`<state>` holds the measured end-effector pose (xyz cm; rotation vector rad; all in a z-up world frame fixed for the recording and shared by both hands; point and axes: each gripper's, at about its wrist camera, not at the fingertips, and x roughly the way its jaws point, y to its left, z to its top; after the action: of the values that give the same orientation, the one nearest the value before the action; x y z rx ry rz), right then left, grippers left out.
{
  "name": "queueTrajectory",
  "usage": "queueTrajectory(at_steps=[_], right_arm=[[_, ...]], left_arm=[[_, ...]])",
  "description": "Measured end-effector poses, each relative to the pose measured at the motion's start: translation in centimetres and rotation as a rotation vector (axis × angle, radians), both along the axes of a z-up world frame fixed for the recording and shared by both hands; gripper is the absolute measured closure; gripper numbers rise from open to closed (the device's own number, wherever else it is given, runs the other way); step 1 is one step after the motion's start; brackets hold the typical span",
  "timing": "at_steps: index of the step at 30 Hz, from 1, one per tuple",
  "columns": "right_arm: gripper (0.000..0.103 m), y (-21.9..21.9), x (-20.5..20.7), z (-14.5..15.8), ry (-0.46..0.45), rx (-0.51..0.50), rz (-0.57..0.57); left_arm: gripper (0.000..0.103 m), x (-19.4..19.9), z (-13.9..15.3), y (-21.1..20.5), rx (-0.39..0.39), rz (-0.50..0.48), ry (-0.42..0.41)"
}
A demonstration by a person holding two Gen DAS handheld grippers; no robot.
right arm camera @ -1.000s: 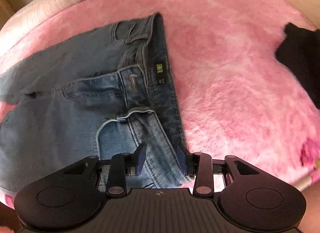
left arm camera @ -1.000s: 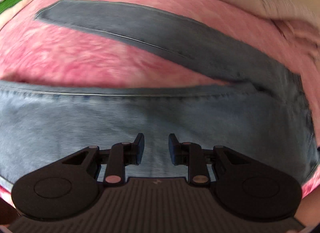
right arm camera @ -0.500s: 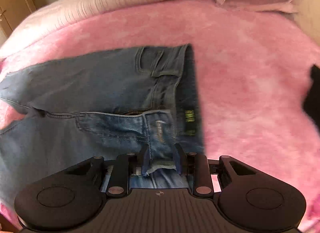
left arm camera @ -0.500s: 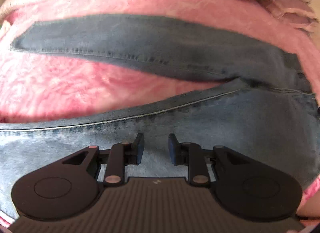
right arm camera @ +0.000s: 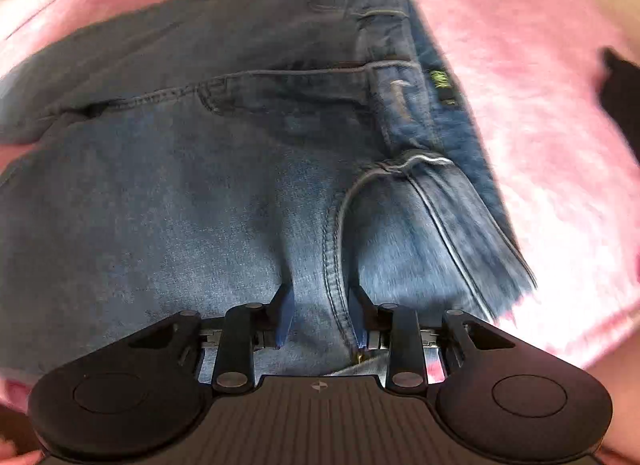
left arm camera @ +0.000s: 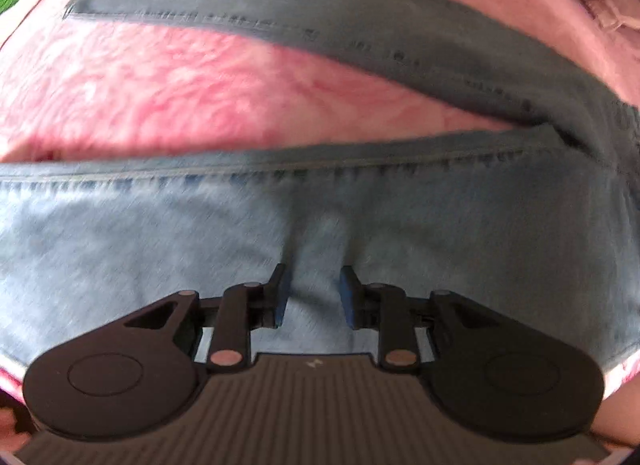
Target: Fold clothes
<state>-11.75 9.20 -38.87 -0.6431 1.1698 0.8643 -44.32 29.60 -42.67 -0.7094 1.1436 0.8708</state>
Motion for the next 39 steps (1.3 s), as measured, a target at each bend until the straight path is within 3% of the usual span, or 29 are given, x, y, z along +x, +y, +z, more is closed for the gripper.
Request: queueTrajectory(at_steps=[4, 6, 13, 23, 30, 34, 39], right_arm=[[0.07, 0.8, -0.6, 2.7, 0.095, 0.001, -0.038], [0.07, 1.2, -1.2, 4.9, 0.087, 0.04, 0.013], [0.068, 2.7, -2.6, 8.9, 0.09, 0.002, 0.169], [0.061, -6.8, -1.9, 17.5, 0.038, 0.069, 0.271], [0.054, -12.3, -3.4, 23.4, -0.008, 0.157, 0.332], [0.052, -13.8, -4.0, 24.5, -0.011, 0.172, 0.344], [0.05, -14.7, -4.5, 24.8, 0.007, 0.168, 0.345]], left_arm=[[0.079, -0.8, 2.2, 0.1, -0.049, 0.024, 0.05], [0.078, -0.9, 4.1, -0.3, -0.049, 0.047, 0.053], [0.072, 0.1, 11.4, -5.8, 0.039, 0.117, 0.016], [0.067, 1.1, 21.6, -19.8, 0.209, 0.175, -0.062], [0.057, 0.5, 28.2, -26.7, 0.346, 0.201, -0.093], [0.053, 1.0, 29.8, -29.2, 0.406, 0.191, -0.06], [0.053, 1.9, 29.6, -31.6, 0.398, 0.156, -0.044]])
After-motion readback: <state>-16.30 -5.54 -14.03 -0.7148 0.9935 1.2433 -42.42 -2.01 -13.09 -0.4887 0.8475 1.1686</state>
